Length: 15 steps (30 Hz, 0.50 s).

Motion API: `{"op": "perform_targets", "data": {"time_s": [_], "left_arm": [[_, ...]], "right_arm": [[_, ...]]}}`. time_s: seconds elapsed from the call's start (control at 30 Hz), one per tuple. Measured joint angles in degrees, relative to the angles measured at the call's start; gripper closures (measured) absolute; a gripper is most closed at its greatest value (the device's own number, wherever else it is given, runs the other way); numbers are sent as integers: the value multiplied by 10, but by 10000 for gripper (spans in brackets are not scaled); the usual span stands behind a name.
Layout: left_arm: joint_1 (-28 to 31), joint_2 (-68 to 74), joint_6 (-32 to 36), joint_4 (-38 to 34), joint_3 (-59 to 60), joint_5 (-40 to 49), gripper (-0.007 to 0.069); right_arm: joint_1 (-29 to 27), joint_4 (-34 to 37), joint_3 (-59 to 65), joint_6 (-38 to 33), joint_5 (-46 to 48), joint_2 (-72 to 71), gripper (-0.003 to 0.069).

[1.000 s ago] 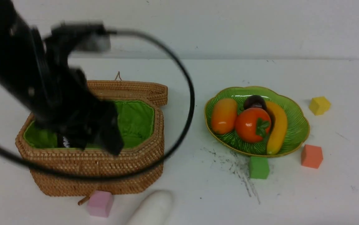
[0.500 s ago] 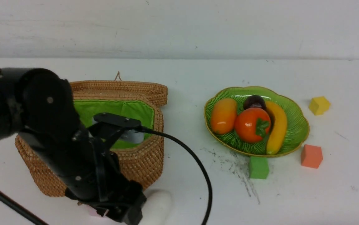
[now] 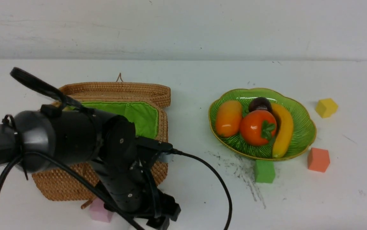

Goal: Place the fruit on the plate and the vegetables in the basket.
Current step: Take a daikon with your left arm and place it on the basket on the left.

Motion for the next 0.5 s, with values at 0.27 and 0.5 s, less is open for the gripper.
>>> {"op": "perform_targets", "data": {"time_s": [0.27,0.5], "left_arm": [[0,1,3,0,-17,34,109],[-1,-37,12,4,-62,117,109]], "right_arm": [[0,0,0,0,0,0,421],[0,0,0,0,0,0,421]]}}
